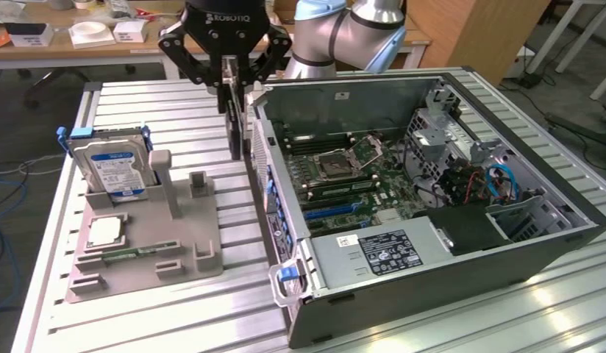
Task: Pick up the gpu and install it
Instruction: 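Pick up the gpu and move the gpu toward the slot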
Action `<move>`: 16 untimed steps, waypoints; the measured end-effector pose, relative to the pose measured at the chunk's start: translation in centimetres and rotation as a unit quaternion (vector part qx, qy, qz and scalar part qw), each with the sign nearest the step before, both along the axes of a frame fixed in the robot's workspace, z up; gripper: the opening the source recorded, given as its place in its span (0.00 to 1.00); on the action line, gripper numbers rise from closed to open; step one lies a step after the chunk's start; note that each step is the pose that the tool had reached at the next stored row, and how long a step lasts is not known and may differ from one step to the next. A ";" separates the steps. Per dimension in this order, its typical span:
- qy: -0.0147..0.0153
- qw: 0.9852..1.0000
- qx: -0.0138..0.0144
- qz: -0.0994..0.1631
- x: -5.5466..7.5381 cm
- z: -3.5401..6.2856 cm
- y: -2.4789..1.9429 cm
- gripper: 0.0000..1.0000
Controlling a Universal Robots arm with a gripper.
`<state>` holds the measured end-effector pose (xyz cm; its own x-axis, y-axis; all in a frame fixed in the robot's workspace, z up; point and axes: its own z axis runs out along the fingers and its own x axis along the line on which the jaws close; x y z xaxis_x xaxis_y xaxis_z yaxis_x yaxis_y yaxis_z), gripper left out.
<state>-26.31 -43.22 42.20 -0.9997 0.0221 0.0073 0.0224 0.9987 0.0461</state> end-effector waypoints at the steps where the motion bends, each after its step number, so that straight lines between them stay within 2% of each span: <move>1: 0.000 1.000 0.000 0.000 0.1 0.00 0.00 0.27; 16: 0.000 1.000 0.000 0.000 2.6 0.00 0.00 0.27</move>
